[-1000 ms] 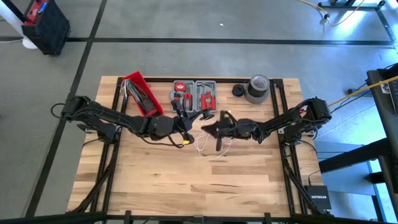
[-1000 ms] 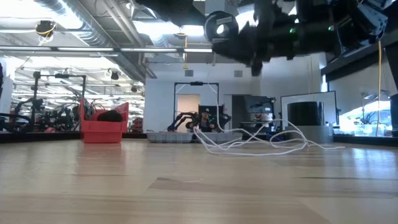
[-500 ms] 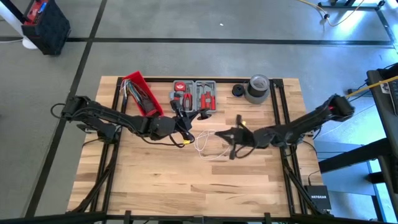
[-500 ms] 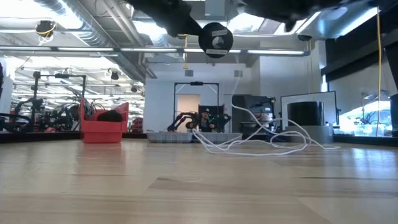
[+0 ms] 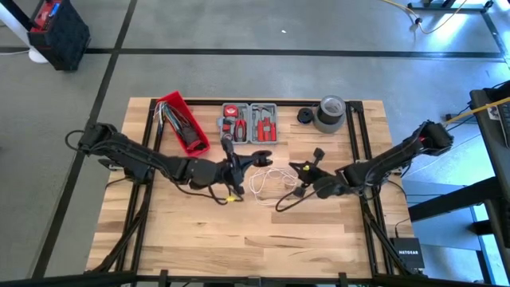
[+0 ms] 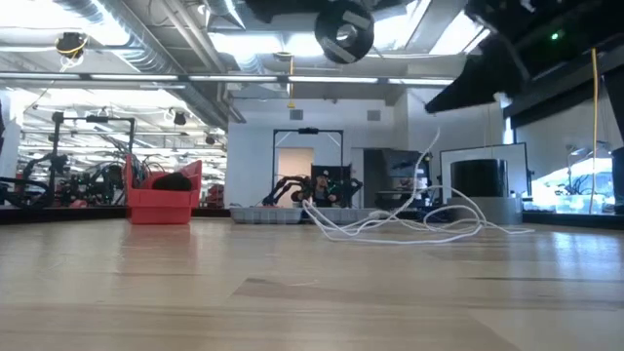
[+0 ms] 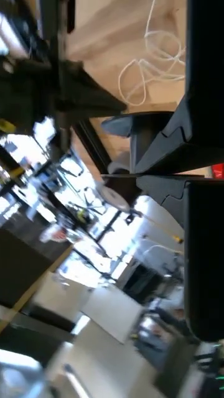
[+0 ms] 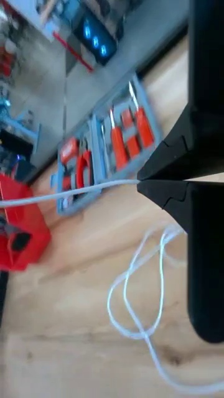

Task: Coil cords
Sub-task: Uncoil the white wire from the spool

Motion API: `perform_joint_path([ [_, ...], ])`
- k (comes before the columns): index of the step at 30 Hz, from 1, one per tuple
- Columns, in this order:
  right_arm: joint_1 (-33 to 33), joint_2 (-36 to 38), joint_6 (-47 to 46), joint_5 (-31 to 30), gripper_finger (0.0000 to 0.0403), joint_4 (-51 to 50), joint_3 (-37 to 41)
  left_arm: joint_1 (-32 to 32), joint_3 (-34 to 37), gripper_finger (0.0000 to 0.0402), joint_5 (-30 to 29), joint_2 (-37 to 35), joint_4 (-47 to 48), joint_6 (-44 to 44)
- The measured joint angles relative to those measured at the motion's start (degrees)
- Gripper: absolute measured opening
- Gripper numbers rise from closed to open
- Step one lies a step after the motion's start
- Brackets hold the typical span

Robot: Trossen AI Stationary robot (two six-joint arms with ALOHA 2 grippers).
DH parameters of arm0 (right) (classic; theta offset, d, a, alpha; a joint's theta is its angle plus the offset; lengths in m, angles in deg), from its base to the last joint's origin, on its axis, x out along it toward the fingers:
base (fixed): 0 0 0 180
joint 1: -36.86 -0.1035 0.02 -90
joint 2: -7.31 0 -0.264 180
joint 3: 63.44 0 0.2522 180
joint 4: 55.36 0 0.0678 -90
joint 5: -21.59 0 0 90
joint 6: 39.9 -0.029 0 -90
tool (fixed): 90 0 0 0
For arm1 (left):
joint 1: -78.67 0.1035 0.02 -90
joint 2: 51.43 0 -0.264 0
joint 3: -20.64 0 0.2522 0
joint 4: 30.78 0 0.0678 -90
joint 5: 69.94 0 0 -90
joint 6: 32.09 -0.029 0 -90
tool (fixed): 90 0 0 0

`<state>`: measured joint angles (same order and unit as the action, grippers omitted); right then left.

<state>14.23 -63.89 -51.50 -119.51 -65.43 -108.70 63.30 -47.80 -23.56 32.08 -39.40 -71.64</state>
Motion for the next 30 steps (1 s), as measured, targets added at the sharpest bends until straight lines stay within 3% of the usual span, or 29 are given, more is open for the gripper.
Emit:
perform_joint_path([
  [5, 2.66, -8.15, 1.68, 5.95, 0.0005, 10.11, 0.50, -2.15, 0.00, 0.0005, 3.24, 0.00, 0.82, -6.41],
  [10, 4.74, -15.21, 4.42, 7.12, 0.0005, 17.95, 0.51, -3.13, -0.07, 0.0005, 3.37, -0.04, 0.69, -7.72],
  [19, 5.07, -16.37, 2.90, 7.33, 0.0011, 19.10, 0.39, -1.18, -0.07, 0.0005, 3.37, -0.03, 8.32, -3.37],
  [30, 5.02, -16.22, 3.08, 9.24, 0.0147, 15.58, 0.32, 0.85, -0.07, 0.0005, 3.41, -0.02, 12.81, 9.19],
])
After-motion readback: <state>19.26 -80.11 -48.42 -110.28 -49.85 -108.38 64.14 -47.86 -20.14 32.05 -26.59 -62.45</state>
